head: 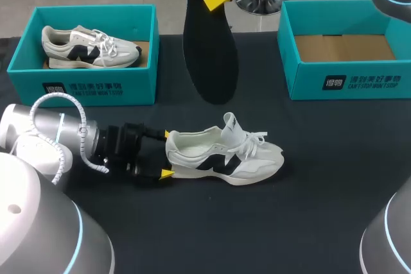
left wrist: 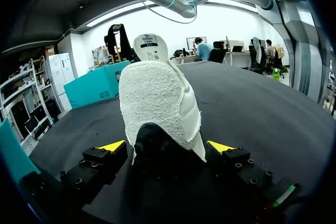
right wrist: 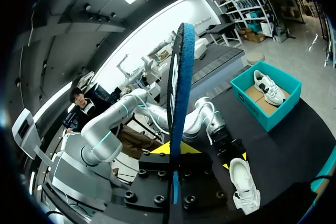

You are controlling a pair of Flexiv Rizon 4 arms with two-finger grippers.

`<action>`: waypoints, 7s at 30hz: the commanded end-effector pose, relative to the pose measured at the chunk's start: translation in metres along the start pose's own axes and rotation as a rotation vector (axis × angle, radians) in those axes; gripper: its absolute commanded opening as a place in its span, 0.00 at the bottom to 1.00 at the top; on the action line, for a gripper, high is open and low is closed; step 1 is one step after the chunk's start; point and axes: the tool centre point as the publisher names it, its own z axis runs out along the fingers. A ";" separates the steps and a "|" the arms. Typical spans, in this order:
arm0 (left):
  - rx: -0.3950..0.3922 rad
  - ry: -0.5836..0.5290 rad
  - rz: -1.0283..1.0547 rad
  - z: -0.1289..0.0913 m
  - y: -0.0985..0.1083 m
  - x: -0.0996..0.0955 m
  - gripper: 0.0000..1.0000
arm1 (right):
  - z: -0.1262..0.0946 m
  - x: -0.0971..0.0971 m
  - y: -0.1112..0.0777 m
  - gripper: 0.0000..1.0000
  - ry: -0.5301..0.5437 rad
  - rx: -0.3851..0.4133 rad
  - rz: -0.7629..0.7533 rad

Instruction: Take the shoe out of the shoebox, open the shoe tongue, remove and reinsert the insole, then place the shoe into the shoebox

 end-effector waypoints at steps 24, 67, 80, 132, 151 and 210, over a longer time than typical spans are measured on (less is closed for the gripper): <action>-0.449 0.209 0.173 -0.091 -0.073 -0.006 1.00 | 0.001 0.000 0.001 0.00 -0.001 0.001 0.001; -0.630 0.223 0.140 -0.089 -0.084 -0.013 1.00 | -0.017 0.032 -0.011 0.00 -0.061 -0.009 -0.014; -0.662 0.205 0.168 -0.042 -0.105 -0.034 1.00 | -0.017 0.032 -0.011 0.00 -0.061 -0.009 -0.014; -0.597 0.532 0.182 0.031 -0.086 -0.053 0.00 | -0.017 0.032 -0.011 0.00 -0.061 -0.009 -0.014; -0.308 1.022 0.927 0.037 -0.112 -0.046 0.00 | -0.021 0.058 -0.004 0.00 -0.069 -0.050 -0.036; 0.516 -0.436 0.678 -0.017 -0.192 -0.075 1.00 | -0.020 0.078 -0.004 0.00 -0.063 -0.042 0.016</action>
